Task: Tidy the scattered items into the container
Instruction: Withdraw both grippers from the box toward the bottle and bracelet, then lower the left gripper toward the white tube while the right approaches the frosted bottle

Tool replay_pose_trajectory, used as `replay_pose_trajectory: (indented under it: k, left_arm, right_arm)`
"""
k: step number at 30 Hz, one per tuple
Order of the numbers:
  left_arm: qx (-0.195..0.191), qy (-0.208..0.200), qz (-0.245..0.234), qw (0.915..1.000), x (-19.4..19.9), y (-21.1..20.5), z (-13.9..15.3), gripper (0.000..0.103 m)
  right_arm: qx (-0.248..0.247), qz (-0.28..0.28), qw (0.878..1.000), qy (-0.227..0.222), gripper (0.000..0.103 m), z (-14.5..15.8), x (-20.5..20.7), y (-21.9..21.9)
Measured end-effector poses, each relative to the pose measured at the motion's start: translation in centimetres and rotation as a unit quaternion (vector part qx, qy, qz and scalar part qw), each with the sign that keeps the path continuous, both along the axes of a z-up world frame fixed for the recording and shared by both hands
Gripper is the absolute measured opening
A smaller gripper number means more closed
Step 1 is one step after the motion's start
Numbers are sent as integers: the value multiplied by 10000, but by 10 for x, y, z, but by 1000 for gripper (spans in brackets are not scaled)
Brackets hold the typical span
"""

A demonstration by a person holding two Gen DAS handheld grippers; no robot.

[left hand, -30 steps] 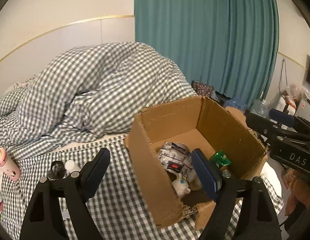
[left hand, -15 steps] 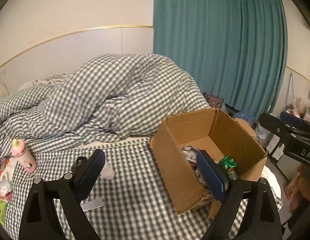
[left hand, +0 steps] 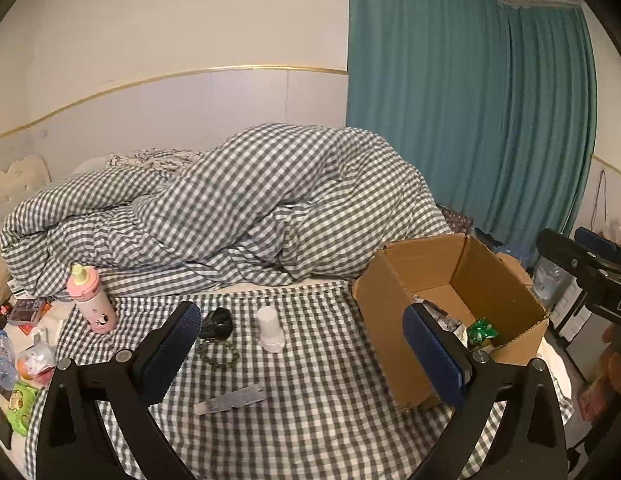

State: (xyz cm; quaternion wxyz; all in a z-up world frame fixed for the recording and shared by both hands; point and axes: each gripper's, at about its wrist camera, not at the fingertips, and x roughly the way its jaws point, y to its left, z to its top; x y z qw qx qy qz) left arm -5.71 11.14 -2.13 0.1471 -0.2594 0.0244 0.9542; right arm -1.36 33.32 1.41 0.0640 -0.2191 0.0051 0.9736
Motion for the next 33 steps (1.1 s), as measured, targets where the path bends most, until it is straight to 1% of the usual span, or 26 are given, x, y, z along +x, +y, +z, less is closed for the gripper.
replay_pose_trajectory:
  k: [9, 18, 25, 33]
  left_arm:
    - [-30, 66, 282, 9996, 10, -42, 3, 103]
    - [1, 19, 676, 9977, 10, -91, -5, 103]
    - [35, -58, 842, 9964, 5, -114, -13, 103]
    - [65, -226, 925, 9954, -5, -125, -28, 103]
  right_arm:
    - [93, 304, 9995, 9, 102, 2, 0, -42]
    - [220, 573, 9981, -22, 102, 1, -5, -76]
    - [280, 724, 9969, -140, 102, -8, -15, -95]
    - [337, 854, 9953, -313, 102, -24, -32, -110]
